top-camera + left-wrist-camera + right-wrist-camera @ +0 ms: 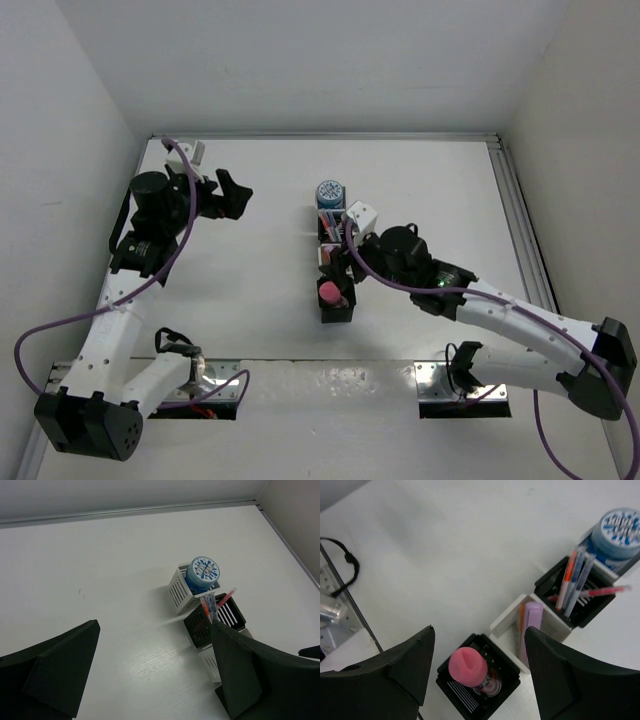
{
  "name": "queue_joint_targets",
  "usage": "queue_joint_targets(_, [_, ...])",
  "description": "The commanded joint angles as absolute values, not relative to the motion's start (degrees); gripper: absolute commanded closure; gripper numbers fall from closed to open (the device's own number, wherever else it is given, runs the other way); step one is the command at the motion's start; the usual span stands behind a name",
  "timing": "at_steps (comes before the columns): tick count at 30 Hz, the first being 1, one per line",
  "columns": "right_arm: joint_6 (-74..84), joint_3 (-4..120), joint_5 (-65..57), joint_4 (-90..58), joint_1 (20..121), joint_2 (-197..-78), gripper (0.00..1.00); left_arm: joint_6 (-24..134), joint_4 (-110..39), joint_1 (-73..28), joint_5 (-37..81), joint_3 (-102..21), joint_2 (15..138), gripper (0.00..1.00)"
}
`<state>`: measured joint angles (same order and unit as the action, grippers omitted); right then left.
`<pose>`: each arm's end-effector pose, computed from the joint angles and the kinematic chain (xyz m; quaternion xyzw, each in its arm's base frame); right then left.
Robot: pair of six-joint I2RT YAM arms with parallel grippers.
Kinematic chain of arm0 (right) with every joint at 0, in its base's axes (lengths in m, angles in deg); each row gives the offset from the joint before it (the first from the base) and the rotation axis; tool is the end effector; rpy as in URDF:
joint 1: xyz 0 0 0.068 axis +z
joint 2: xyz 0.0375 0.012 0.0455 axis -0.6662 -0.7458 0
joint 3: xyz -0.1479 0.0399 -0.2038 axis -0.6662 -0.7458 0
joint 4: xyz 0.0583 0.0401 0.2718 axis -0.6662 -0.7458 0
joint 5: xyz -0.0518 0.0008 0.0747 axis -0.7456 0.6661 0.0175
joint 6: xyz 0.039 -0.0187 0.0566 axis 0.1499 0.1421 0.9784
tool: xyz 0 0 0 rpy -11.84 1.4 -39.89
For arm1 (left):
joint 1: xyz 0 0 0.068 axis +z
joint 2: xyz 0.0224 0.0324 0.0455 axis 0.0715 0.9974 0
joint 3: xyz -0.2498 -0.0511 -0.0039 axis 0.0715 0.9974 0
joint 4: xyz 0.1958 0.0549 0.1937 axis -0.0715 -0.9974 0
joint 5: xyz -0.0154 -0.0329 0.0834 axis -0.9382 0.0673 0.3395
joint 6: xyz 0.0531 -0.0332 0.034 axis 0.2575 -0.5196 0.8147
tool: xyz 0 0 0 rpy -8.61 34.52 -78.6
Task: Sort the stationery into containers
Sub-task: Place the stationery into the container
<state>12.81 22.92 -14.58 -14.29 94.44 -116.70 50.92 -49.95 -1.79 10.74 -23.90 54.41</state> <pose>0.1809 0.2326 0.2493 -0.2517 0.7745 0.3059 0.4932 0.2611 -0.0465 0.3575 0.0431 0.7633 -0.2436 0.5968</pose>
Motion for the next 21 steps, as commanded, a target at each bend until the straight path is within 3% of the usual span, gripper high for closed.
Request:
queue_joint_targets(1, [10.8, 31.7, -16.0, -14.6, 94.9, -116.2, 0.29, 51.5, -49.2, -0.8, 10.6, -26.3, 54.1, 0.00])
queue_joint_targets(5, [9.2, 39.4, -18.8, -24.0, 88.7, -116.2, 0.26, 57.3, -61.5, -0.9, 14.8, -33.7, 59.8, 0.00])
queue_joint_targets(7, [8.7, 43.7, -16.8, -29.9, 80.8, -116.7, 0.26, 57.6, -68.5, -1.0, 20.9, -38.6, 64.6, 0.00])
queue_joint_targets(11, [7.9, 47.8, -12.1, -39.0, 64.8, -118.6, 0.12, 59.8, -74.7, -0.9, 26.0, -44.0, 71.9, 0.00])
queue_joint_targets(12, [7.7, 48.0, -9.6, -40.2, 58.3, -119.1, 0.02, 59.9, -74.7, -0.8, 27.2, -43.8, 72.1, 0.00])
queue_joint_targets(17, [4.9, 44.8, -2.1, -45.2, 37.8, -122.1, 0.01, 61.6, -69.7, -0.4, 28.0, -37.2, 69.8, 0.00])
queue_joint_targets(21, [5.8, 43.1, 1.8, -46.5, 29.7, -123.6, 0.01, 62.0, -68.2, 0.1, 28.3, -35.3, 71.1, 0.00])
